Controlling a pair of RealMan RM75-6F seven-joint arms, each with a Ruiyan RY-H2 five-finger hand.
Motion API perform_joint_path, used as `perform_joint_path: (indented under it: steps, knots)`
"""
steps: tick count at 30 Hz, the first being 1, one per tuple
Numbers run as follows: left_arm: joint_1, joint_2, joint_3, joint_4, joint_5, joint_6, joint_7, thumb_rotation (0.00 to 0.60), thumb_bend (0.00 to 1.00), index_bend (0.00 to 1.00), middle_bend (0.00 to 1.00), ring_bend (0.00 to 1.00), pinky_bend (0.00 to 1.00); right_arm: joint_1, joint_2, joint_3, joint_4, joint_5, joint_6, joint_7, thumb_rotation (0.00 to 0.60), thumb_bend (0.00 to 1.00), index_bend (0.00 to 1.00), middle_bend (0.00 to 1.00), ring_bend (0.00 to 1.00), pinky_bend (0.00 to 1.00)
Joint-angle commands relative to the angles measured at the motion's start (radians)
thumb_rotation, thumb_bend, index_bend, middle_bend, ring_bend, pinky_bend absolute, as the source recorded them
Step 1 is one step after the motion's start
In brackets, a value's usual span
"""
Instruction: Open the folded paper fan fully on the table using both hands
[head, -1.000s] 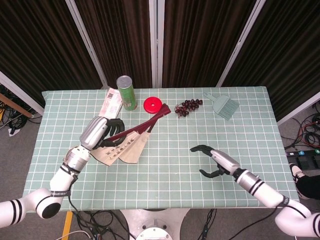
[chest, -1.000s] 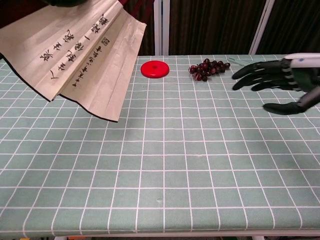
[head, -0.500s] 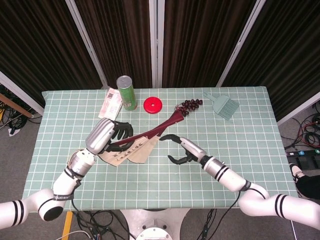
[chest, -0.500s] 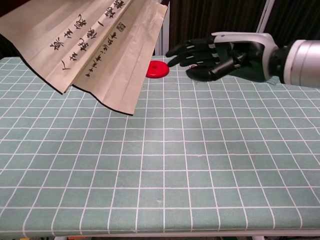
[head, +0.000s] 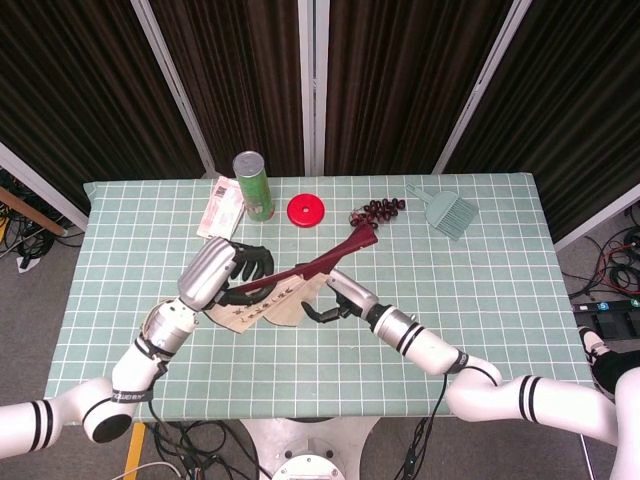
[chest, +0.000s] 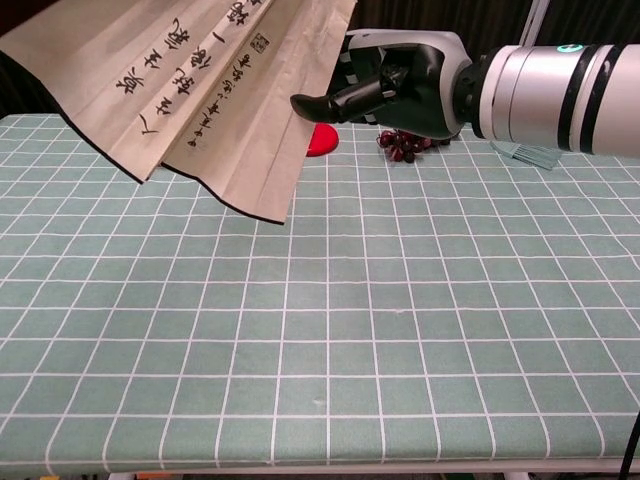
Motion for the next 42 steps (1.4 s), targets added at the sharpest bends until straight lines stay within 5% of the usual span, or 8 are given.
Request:
perform_joint_path:
  steps: [1,6,10,23,42]
  knots:
    - [0.003,-0.003,0.001,0.007,0.006,0.007,-0.016,0.6,0.38,0.62,0.74,0.74,0.8,0.001,-0.011,0.012,0.004,0.009,0.012,0.005,0.6,0.48,0.36,0.22,0.04,0.0]
    - [0.014,0.001,0.007,0.014,0.02,0.02,-0.055,0.6,0.38,0.62,0.74,0.74,0.79,-0.006,-0.039,0.033,0.019,0.065,0.057,-0.043,0.6,0.6,0.64,0.34,0.15,0.0]
    - [0.021,0.006,0.014,0.034,0.031,0.028,-0.066,0.6,0.38,0.62,0.73,0.74,0.79,-0.008,-0.043,0.037,0.03,0.103,0.085,-0.129,0.6,0.62,0.75,0.4,0.2,0.01]
    - [0.074,0.003,0.102,0.2,0.097,0.069,0.102,0.6,0.39,0.62,0.73,0.74,0.78,-0.082,0.008,-0.012,0.057,0.058,0.329,-0.548,0.6,0.64,0.74,0.4,0.21,0.02]
    - [0.1,-0.124,0.149,0.377,0.216,0.17,0.514,0.6,0.39,0.62,0.73,0.74,0.78,-0.19,-0.015,-0.087,0.206,-0.158,0.606,-0.731,0.6,0.64,0.69,0.37,0.21,0.01]
